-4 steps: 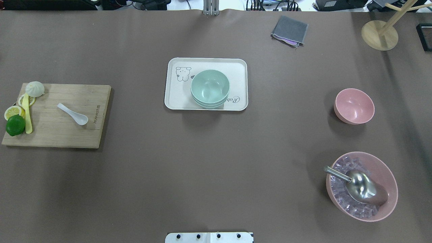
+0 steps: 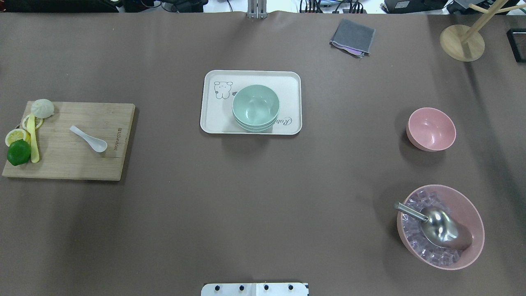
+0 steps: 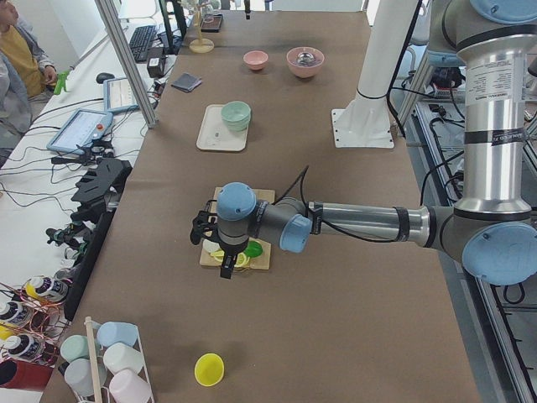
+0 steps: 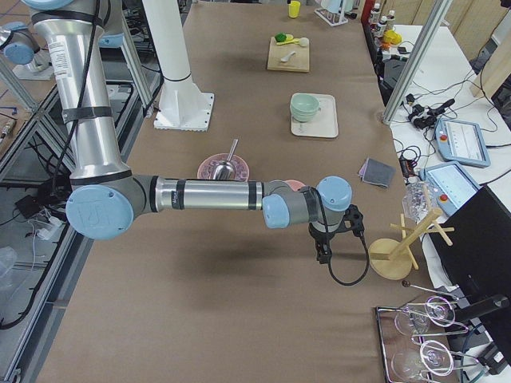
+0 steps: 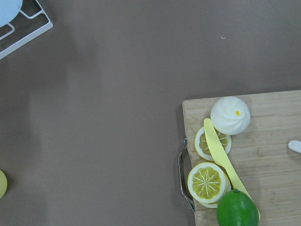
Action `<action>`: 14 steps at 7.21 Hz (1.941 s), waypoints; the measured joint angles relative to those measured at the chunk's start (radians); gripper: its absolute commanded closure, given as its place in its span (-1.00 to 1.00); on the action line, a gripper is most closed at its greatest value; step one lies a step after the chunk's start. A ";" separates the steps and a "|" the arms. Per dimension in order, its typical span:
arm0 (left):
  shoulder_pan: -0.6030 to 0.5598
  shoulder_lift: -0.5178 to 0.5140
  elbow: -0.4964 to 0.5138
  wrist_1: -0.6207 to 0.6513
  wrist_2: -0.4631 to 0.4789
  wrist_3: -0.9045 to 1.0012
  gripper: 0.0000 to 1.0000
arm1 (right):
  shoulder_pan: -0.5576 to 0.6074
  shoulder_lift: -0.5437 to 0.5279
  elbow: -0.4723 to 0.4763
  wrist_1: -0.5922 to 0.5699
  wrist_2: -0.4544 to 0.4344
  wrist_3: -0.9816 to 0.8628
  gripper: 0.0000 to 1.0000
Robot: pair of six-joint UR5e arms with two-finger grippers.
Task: Stack pink bowl on green and place spoon
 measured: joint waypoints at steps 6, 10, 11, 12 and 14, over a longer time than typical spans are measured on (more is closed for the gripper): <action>0.006 0.013 -0.008 -0.022 -0.023 -0.040 -0.96 | -0.019 -0.040 0.083 0.030 0.027 0.111 -1.00; 0.008 0.016 -0.003 -0.014 -0.026 -0.041 -0.96 | -0.067 -0.045 0.104 0.094 0.023 0.182 -1.00; 0.008 0.019 -0.002 -0.015 -0.028 -0.047 -0.96 | -0.079 -0.052 0.122 0.098 0.025 0.184 -1.00; 0.017 0.018 -0.002 -0.017 -0.037 -0.082 -0.96 | -0.093 -0.069 0.151 0.099 0.026 0.184 -1.00; 0.104 -0.036 -0.001 -0.021 -0.049 -0.321 -0.96 | -0.115 -0.096 0.199 0.099 0.027 0.185 -1.00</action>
